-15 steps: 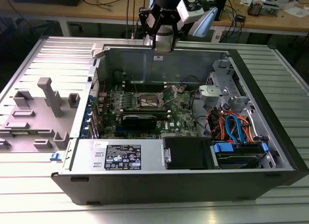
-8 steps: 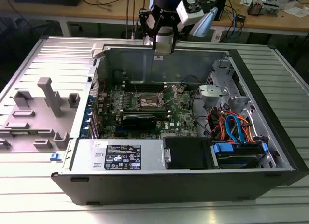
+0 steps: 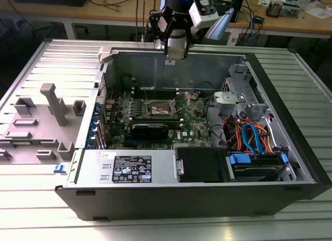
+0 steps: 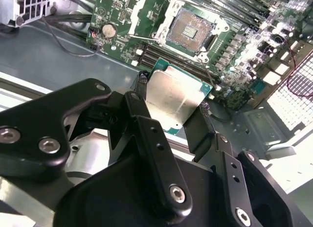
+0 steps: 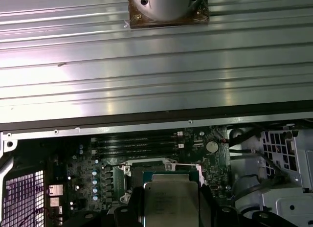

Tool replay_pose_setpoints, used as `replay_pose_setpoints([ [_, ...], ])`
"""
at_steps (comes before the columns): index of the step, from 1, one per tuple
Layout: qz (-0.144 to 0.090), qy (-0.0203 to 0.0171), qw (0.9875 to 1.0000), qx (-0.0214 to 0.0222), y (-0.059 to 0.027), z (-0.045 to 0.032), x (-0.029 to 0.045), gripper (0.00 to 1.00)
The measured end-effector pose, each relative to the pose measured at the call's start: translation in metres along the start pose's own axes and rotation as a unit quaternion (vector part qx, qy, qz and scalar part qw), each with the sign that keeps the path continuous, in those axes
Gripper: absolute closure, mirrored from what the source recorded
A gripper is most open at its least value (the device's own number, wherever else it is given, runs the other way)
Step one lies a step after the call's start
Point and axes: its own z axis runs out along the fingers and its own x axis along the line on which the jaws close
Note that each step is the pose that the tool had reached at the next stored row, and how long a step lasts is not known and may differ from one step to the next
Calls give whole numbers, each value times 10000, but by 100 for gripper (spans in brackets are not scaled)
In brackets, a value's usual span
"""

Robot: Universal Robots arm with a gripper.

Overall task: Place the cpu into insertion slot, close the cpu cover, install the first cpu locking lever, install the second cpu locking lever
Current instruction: 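Place the cpu into insertion slot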

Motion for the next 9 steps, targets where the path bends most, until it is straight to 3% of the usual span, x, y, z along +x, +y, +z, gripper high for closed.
replay_pose_setpoints([
  [9,309,-28,9995,1,-12,6,-1,45],
])
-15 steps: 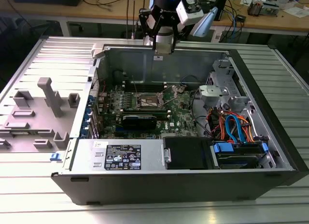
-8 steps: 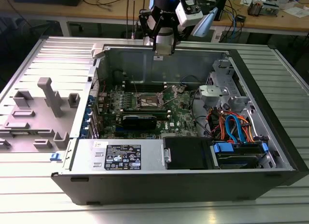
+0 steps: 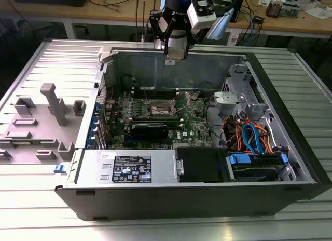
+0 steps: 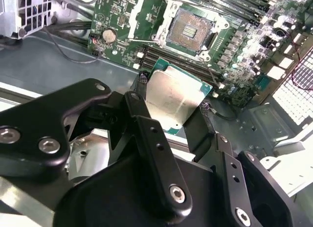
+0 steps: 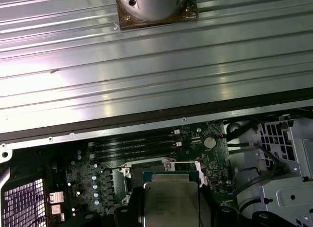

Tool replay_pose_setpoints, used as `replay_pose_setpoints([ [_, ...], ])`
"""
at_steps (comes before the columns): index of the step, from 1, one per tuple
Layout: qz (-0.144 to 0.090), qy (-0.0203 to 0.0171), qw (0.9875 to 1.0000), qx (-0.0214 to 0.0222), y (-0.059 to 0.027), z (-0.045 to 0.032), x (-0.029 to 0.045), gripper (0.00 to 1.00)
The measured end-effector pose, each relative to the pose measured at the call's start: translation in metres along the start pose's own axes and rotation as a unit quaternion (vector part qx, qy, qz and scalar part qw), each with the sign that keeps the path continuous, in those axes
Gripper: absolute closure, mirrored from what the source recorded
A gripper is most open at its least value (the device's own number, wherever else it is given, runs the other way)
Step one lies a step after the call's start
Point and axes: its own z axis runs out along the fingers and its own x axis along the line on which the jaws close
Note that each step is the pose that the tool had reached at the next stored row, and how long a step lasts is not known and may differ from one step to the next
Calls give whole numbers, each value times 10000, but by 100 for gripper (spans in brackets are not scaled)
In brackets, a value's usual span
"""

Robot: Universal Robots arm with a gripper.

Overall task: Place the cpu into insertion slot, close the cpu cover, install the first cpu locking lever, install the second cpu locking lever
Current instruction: 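Place the cpu into insertion slot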

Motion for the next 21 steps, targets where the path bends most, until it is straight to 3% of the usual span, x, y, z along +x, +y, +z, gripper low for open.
replay_pose_setpoints([
  [9,326,-27,9995,-6,-6,5,-1,45],
  [21,778,-66,9969,-14,-13,16,-2,45],
])
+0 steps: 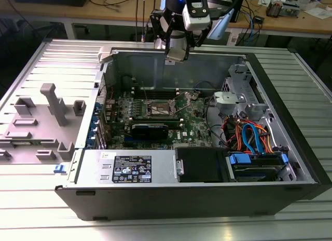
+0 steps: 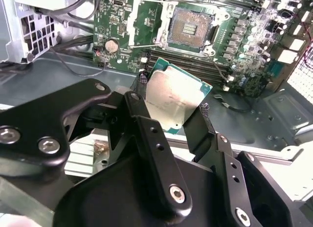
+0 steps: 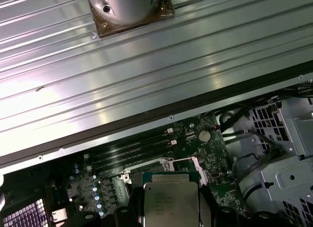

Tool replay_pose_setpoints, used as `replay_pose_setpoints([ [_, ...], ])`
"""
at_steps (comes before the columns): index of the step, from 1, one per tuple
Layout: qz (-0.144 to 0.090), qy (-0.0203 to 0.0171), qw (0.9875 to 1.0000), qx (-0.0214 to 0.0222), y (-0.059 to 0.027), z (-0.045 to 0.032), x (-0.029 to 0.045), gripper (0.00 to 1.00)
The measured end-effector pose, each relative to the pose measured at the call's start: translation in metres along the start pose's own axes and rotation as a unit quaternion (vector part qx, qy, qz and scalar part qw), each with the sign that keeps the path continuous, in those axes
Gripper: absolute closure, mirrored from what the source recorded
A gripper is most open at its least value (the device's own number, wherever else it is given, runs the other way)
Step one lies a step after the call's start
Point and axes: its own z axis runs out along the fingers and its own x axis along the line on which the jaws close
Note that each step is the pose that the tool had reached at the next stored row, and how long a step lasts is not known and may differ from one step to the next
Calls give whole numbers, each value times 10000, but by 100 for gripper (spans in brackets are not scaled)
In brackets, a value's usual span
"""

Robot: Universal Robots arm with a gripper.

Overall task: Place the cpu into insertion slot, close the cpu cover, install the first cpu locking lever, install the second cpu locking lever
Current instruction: 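Place the cpu into insertion slot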

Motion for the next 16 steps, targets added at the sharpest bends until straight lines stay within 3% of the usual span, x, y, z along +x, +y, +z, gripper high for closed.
replay_pose_setpoints([
  [4,56,-5,10000,-1,0,1,0,45],
  [6,57,6,10000,-37,0,1,0,45],
  [16,57,13,10000,-55,0,1,0,45],
])
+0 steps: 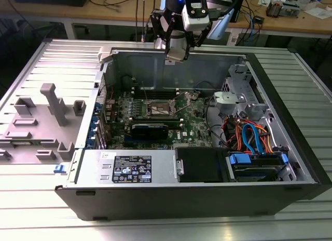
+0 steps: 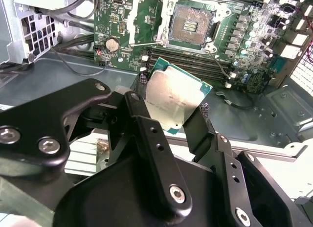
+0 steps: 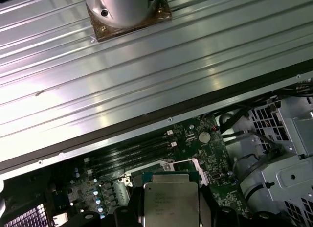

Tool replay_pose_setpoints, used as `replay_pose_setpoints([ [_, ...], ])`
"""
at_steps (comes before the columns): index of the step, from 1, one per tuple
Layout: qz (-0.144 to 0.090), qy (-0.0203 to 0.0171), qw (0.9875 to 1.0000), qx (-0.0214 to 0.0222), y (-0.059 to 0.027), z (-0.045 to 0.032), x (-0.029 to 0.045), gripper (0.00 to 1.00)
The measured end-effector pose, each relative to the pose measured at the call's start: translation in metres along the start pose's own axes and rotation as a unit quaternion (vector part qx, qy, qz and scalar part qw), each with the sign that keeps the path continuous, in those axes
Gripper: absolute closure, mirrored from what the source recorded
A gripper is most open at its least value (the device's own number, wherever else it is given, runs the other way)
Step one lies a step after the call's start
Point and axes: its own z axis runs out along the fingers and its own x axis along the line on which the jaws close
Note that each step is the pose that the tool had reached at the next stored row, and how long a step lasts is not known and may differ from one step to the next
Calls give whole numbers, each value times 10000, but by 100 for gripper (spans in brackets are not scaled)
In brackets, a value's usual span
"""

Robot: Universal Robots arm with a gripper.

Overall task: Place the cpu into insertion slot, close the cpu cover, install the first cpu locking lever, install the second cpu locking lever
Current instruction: 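Place the cpu into insertion slot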

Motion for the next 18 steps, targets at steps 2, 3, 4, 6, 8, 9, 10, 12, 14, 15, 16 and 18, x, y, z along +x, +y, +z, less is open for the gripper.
replay_pose_setpoints([
  [2,0,1,10000,-2,0,0,0,45],
  [3,0,1,10000,-3,0,0,0,45],
  [4,0,2,10000,-4,0,0,0,45],
  [6,20,0,10000,-4,0,0,0,45],
  [8,110,-11,9999,-1,-1,2,-1,45],
  [9,195,-19,9998,-2,-1,4,0,45],
  [10,265,-27,9996,-2,-1,6,0,45],
  [12,432,-43,9991,-5,-1,13,0,45],
  [14,625,-62,9980,-8,-2,26,-1,45],
  [15,706,-70,9975,-10,-3,33,-1,45],
  [16,783,-77,9969,-11,-4,39,-1,45],
  [18,922,-91,9957,-11,-5,50,-1,45],
])
